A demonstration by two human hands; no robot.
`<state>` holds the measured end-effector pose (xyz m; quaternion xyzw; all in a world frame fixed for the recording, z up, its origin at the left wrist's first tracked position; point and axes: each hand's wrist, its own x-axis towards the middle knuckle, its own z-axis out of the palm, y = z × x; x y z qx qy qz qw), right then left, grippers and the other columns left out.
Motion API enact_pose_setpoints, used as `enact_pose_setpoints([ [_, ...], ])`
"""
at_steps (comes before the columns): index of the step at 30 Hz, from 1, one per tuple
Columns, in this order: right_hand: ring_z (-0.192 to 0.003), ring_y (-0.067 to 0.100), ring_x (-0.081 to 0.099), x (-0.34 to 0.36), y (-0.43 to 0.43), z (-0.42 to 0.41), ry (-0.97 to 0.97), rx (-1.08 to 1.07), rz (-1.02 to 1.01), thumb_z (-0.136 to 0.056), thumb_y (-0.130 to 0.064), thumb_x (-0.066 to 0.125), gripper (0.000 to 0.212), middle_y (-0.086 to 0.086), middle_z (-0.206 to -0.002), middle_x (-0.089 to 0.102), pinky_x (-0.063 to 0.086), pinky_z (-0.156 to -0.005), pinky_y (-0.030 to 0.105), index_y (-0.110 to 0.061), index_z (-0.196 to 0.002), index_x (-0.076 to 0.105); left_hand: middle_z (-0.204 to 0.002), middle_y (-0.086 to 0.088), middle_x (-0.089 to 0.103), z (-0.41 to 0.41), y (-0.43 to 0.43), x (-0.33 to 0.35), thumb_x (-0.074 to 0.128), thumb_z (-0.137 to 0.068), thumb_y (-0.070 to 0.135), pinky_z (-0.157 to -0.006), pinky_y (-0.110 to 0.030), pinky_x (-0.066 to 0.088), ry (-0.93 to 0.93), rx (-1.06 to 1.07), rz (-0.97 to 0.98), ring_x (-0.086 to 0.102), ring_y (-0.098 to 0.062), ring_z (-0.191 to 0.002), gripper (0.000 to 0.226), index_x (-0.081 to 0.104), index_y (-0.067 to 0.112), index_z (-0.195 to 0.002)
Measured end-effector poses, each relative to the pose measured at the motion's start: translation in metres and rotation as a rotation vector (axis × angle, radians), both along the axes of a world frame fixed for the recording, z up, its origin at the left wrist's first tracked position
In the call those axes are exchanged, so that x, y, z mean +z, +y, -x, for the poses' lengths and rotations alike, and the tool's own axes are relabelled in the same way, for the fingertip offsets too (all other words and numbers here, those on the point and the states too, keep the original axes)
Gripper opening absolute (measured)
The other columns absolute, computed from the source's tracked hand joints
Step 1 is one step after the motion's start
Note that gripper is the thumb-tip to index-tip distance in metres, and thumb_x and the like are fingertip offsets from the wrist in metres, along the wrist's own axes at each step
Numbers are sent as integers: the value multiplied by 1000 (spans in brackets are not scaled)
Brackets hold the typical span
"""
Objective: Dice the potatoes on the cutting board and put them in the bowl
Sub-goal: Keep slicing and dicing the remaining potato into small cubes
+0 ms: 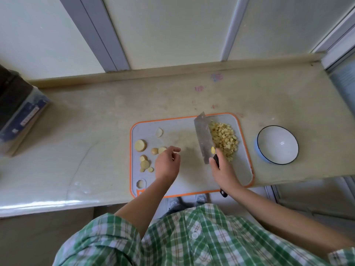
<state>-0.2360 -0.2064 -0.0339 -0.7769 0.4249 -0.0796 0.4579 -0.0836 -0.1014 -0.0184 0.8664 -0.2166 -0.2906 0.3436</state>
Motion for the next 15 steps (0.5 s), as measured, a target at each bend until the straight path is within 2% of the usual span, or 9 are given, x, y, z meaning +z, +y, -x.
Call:
enact_pose_setpoints([
  [2,-54,2,39,-1,3,-1,-33,15,-7,-100,-18,44,10,-10,-64,39,31,-52,23,-27,-103,40,-71,1,63,-3,4,-2,45,-90,11,-58,-33,47,-27,2,-12,58,-18,-65,29,67,21,-106],
  [5,-54,9,37,1,15,-15,-89,115,-26,-100,-20,44,6,-4,-65,36,31,-53,29,-20,-95,42,-70,7,56,-9,10,-3,46,-92,13,-51,-27,33,-93,7,-49,50,-14,-61,27,66,21,-107],
  [7,-54,12,37,-1,18,-19,-77,148,-18,-100,-21,44,6,1,-65,37,30,-54,31,-19,-94,44,-83,4,60,-15,16,-4,47,-94,15,-55,-27,34,-142,10,-71,53,-15,-68,24,65,20,-108],
  [10,-51,18,41,-9,8,-9,-13,45,-12,-100,-23,43,2,9,-63,42,32,-52,35,-23,-99,45,-99,-2,63,-26,27,-8,49,-93,16,-63,-30,39,-210,9,-83,58,-21,-80,21,64,19,-107],
  [13,-47,18,38,-11,0,-2,-9,-40,1,-100,-23,42,6,2,-59,39,32,-49,36,-29,-98,42,-104,-5,62,-40,44,-11,48,-92,16,-70,-36,43,-313,20,-130,58,-28,-95,21,63,17,-107],
  [15,-48,16,37,-5,4,-8,-40,-18,20,-99,-22,43,9,0,-58,37,30,-50,35,-28,-92,41,-106,-7,58,-50,56,-15,50,-90,14,-72,-38,44,-357,67,-156,56,-29,-99,22,62,16,-109],
])
